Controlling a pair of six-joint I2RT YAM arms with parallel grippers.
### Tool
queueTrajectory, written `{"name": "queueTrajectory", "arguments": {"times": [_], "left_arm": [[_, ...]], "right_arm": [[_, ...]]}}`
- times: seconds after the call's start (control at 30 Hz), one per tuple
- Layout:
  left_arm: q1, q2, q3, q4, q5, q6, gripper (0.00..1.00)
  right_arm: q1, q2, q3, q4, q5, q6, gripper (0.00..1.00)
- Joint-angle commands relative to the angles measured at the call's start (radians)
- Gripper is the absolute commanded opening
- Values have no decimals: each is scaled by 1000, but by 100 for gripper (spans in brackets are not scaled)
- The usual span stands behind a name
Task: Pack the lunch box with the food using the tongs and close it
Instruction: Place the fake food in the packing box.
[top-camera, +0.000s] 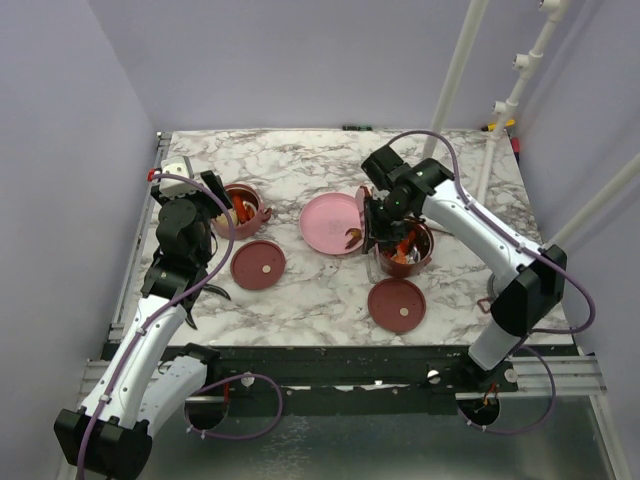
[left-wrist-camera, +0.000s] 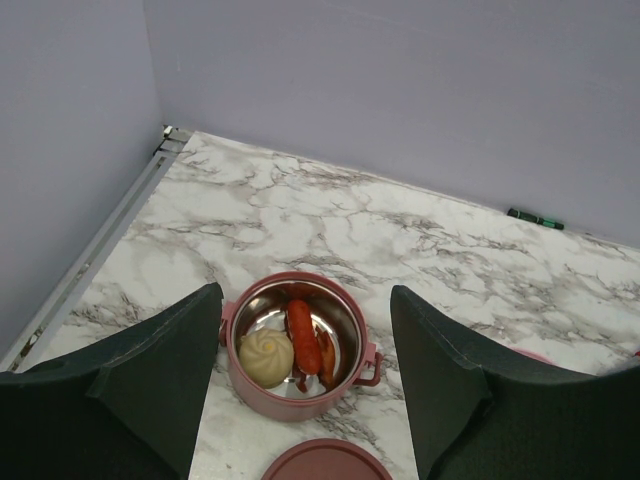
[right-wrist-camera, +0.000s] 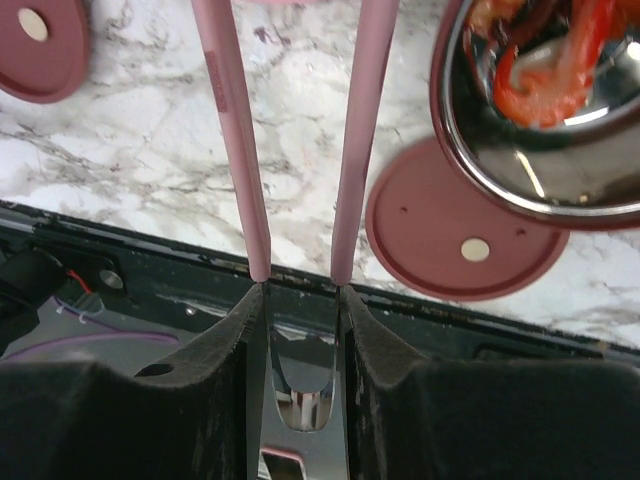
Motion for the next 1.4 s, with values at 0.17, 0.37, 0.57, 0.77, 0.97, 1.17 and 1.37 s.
{"name": "queueTrajectory", "arguments": {"times": [0.17,0.37,0.57,0.77,0.97,1.17,1.37], "left_arm": [[-1,19,-16,19,18,-6,70],[-1,41,-17,19,10,-4,70],[-1,53,-19,19,10,-3,70],[-1,54,-19,19,9,1,70],[-1,54,-17,18,7,4,70],[-1,51,-18,18,9,5,70],[-1,50,-16,17,14,8,70]], "right_arm": [[4,-197,-200,-47,46,69,14],[3,-273,-316,-46,88,90,14],[-1,-288,-396,3,81,92,14],[-15,-256,-403,20,98,84,20],[-19,-236,-390,14,98,74,30],[-23,-229,-390,8,97,75,37],[-24,-227,-374,-1,96,71,40]]}}
